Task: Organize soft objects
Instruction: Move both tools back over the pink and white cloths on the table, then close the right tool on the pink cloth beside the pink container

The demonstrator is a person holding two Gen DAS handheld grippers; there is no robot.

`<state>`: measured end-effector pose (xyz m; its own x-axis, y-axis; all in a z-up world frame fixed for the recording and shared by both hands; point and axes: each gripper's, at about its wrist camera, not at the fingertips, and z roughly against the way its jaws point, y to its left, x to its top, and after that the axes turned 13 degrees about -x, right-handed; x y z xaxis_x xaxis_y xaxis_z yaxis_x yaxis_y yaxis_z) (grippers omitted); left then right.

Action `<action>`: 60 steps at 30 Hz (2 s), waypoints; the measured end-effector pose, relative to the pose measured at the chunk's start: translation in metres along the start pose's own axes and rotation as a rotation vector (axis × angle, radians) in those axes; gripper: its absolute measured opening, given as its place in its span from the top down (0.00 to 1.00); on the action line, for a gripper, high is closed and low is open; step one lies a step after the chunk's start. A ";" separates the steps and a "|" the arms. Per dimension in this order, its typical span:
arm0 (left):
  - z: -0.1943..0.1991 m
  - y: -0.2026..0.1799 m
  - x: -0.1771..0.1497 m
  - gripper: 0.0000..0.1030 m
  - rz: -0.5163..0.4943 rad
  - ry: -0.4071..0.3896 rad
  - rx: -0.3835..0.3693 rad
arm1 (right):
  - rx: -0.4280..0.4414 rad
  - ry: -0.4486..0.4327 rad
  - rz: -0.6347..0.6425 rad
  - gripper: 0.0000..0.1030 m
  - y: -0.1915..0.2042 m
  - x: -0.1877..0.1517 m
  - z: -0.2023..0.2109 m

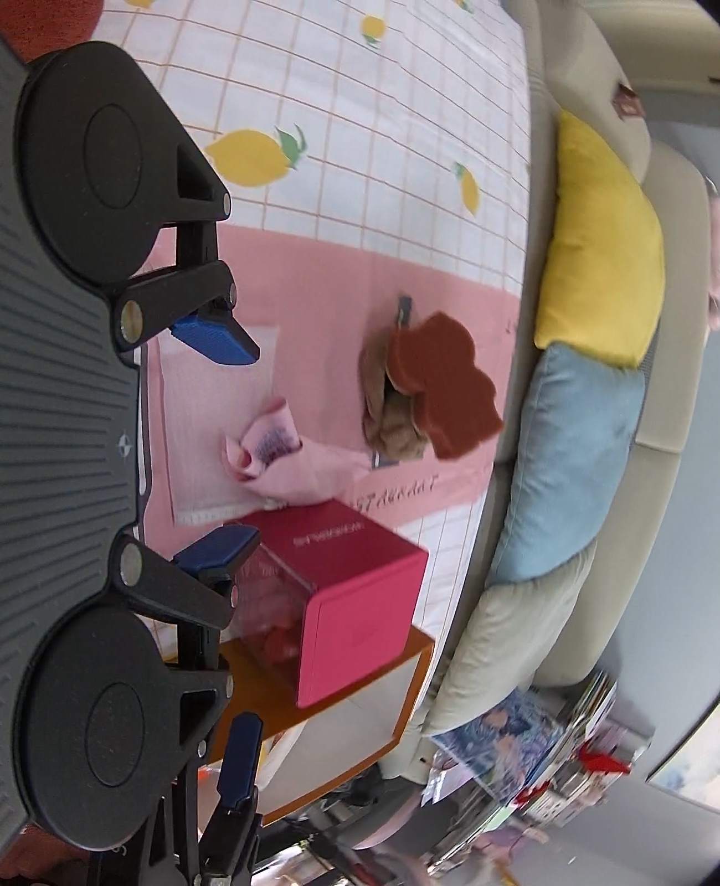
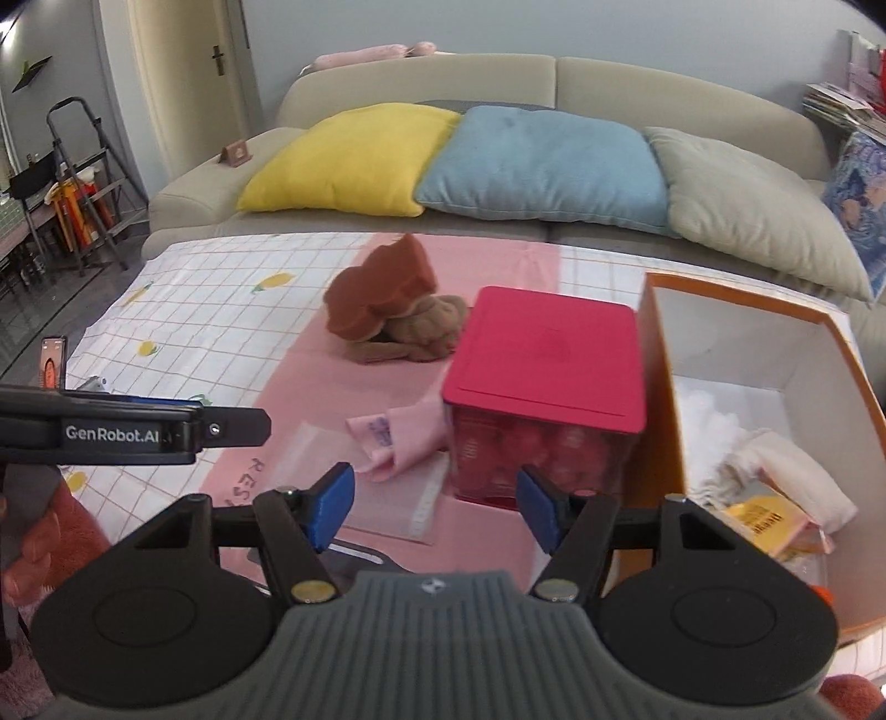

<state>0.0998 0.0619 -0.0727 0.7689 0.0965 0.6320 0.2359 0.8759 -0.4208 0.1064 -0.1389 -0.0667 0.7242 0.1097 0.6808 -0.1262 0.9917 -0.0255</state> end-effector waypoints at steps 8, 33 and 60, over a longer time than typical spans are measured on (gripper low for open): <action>-0.004 0.020 0.000 0.24 0.046 0.009 -0.005 | 0.009 0.009 0.069 0.40 0.024 0.013 -0.023; -0.040 0.075 0.008 0.26 0.096 0.110 0.135 | -0.080 -0.079 0.588 0.52 0.117 0.010 -0.128; -0.043 0.069 0.007 0.26 0.081 0.128 0.109 | 0.044 0.068 0.569 1.00 0.109 0.030 -0.140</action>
<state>0.1470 0.1031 -0.1252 0.8536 0.1142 0.5083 0.1099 0.9143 -0.3898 0.2096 -0.0179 -0.1516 0.5761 0.6305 0.5202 -0.5354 0.7719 -0.3427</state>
